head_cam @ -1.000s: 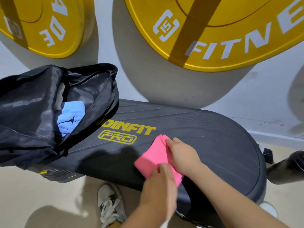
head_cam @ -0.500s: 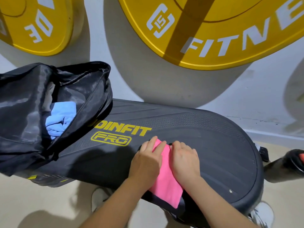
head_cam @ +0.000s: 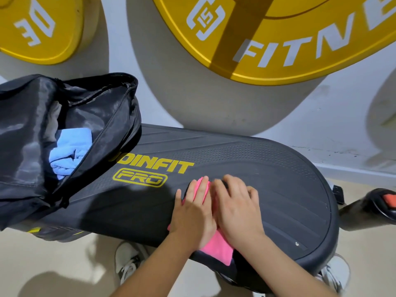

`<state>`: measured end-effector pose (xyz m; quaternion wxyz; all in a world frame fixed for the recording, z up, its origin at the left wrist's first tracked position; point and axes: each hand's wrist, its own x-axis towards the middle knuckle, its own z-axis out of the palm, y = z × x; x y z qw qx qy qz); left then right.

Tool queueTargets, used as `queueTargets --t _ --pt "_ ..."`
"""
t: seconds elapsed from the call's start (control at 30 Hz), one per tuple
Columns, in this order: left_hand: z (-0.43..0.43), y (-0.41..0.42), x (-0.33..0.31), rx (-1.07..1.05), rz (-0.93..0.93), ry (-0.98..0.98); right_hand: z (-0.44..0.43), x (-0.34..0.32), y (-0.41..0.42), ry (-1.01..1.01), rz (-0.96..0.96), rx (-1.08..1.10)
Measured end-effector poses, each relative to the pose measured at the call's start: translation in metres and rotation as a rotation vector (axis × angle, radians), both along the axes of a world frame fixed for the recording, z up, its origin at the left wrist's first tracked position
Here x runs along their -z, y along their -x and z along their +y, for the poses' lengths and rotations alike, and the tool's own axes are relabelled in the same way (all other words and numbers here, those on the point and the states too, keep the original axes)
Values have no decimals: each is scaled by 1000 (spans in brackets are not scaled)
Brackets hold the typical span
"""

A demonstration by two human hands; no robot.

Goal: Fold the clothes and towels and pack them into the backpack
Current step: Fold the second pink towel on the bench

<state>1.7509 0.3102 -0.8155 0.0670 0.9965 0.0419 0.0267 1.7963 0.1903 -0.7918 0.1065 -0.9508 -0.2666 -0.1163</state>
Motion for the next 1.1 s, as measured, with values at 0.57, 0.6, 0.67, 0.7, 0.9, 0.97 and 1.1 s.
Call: queueTargets --t 0.57,0.6,0.67,0.7,0.9,0.97,1.1 --pt "23 67 -4 421 -103 9 -20 4 11 145 137 -45" --pt "22 65 -3 432 -109 -5 -19 -3 17 122 118 -77" --pt "19 60 -3 432 -78 -47 -22 -16 38 48 103 -199" --pt "18 58 -4 435 -58 -78 -25 -19 50 29 113 -259" --pt "0 54 -16 379 -81 -128 -52 -8 68 123 186 -330" --pt "-9 61 -23 377 -66 -173 -57 -17 61 85 223 -350" --pt "-12 86 -25 378 -115 -95 -69 -32 56 195 249 -522"
